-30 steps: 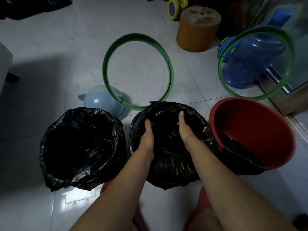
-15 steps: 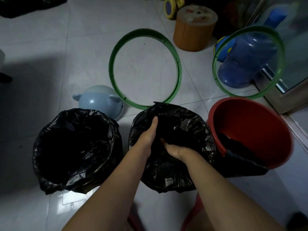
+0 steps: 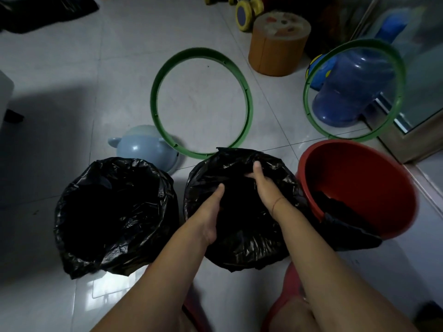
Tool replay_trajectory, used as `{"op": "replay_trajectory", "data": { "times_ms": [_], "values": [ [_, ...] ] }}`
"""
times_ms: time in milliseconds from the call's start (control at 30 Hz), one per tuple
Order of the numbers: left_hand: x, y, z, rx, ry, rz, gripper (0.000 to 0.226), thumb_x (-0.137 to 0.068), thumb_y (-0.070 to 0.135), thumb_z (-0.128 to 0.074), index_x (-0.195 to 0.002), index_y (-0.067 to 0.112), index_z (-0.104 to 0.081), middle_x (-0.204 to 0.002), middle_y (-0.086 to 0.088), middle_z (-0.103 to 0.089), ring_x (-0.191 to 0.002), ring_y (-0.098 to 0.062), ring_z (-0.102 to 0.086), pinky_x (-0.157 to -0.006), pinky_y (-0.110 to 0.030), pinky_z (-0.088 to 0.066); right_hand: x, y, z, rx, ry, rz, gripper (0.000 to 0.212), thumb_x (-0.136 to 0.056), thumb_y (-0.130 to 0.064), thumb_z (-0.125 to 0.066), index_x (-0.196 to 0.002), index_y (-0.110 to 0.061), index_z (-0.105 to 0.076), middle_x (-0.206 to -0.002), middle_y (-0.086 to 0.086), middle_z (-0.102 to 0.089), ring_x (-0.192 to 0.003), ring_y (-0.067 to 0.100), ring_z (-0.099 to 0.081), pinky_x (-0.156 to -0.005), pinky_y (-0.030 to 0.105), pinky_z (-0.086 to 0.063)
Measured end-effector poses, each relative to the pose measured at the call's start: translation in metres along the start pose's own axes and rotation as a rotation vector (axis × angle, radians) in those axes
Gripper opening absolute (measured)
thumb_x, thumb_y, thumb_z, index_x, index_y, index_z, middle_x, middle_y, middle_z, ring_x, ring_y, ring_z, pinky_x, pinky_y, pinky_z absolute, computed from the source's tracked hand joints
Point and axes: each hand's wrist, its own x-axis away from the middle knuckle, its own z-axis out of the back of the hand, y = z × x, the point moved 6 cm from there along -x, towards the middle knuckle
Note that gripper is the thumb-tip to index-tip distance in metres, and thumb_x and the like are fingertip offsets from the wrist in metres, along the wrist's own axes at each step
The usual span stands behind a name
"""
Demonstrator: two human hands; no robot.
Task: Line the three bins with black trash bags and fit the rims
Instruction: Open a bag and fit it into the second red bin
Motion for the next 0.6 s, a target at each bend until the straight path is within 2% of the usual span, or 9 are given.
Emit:
{"op": "replay_trajectory", "data": {
  "times_ms": [67, 167, 233, 267, 333, 367, 467, 600],
  "values": [
    [0.005, 0.009, -0.001, -0.002, 0.063, -0.044, 0.065, -0.086, 0.064, -0.048, -0.115, 0.007, -0.06, -0.106, -0.014, -0.067, -0.093, -0.028, -0.064, -0.064, -0.035, -0.05, 0.009, -0.007, -0.001, 0.026, -0.005, 0.051, 0.072, -0.09, -0.068, -0.015, -0.124, -0.024, -0.061, -0.137, 0.005, -0.053, -0.127, 0.022, -0.046, -0.107, 0.038, -0.034],
    [0.014, 0.019, -0.008, -0.061, 0.143, -0.149, 0.056, -0.087, 0.061, -0.048, -0.108, 0.01, -0.059, -0.097, -0.005, -0.063, -0.082, -0.017, -0.06, -0.058, -0.03, -0.043, 0.027, -0.015, 0.007, 0.045, -0.037, 0.109, 0.067, -0.092, -0.065, -0.017, -0.121, -0.026, -0.063, -0.137, 0.002, -0.052, -0.128, 0.018, -0.044, -0.108, 0.038, -0.032],
    [0.021, 0.025, -0.016, -0.101, 0.162, -0.228, 0.047, -0.089, 0.057, -0.046, -0.104, 0.015, -0.062, -0.097, 0.0, -0.062, -0.081, -0.011, -0.057, -0.062, -0.029, -0.041, 0.04, -0.027, 0.025, 0.034, -0.049, 0.182, 0.061, -0.094, -0.06, -0.02, -0.115, -0.024, -0.065, -0.129, 0.002, -0.059, -0.12, 0.015, -0.052, -0.105, 0.036, -0.036],
    [0.024, 0.029, -0.022, -0.117, 0.163, -0.281, 0.046, -0.091, 0.055, -0.046, -0.108, 0.015, -0.063, -0.104, 0.001, -0.062, -0.085, -0.011, -0.056, -0.069, -0.029, -0.04, 0.046, -0.035, 0.041, -0.005, -0.028, 0.219, 0.056, -0.096, -0.055, -0.023, -0.11, -0.022, -0.065, -0.121, 0.003, -0.063, -0.111, 0.015, -0.058, -0.101, 0.034, -0.04],
    [0.034, 0.033, -0.037, -0.123, 0.142, -0.386, 0.045, -0.093, 0.049, -0.046, -0.116, 0.015, -0.063, -0.116, 0.0, -0.061, -0.096, -0.011, -0.055, -0.083, -0.03, -0.038, 0.059, -0.046, 0.086, -0.116, 0.085, 0.259, 0.046, -0.099, -0.044, -0.029, -0.101, -0.015, -0.065, -0.103, 0.008, -0.069, -0.089, 0.016, -0.065, -0.086, 0.03, -0.047],
    [0.038, 0.033, -0.048, -0.118, 0.116, -0.429, 0.042, -0.094, 0.046, -0.046, -0.116, 0.015, -0.063, -0.119, -0.001, -0.061, -0.101, -0.013, -0.056, -0.085, -0.03, -0.039, 0.065, -0.046, 0.114, -0.161, 0.171, 0.268, 0.044, -0.1, -0.04, -0.031, -0.1, -0.012, -0.065, -0.096, 0.011, -0.069, -0.08, 0.017, -0.065, -0.077, 0.027, -0.048],
    [0.049, 0.02, -0.095, -0.136, -0.026, -0.469, 0.038, -0.096, 0.044, -0.042, -0.11, 0.015, -0.063, -0.12, -0.005, -0.063, -0.11, -0.017, -0.058, -0.085, -0.028, -0.045, 0.088, -0.021, 0.19, -0.235, 0.438, 0.239, 0.044, -0.099, -0.038, -0.035, -0.102, -0.005, -0.065, -0.081, 0.009, -0.067, -0.069, 0.017, -0.061, -0.067, 0.025, -0.046],
    [0.04, -0.028, -0.145, -0.19, -0.131, -0.383, 0.039, -0.098, 0.042, -0.04, -0.113, 0.014, -0.062, -0.118, -0.006, -0.064, -0.101, -0.017, -0.061, -0.079, -0.027, -0.047, 0.13, 0.058, 0.221, -0.392, 0.762, 0.083, 0.041, -0.095, -0.043, -0.044, -0.078, -0.01, -0.063, -0.064, 0.005, -0.058, -0.051, 0.011, -0.053, -0.052, 0.022, -0.042]
  ]
}}
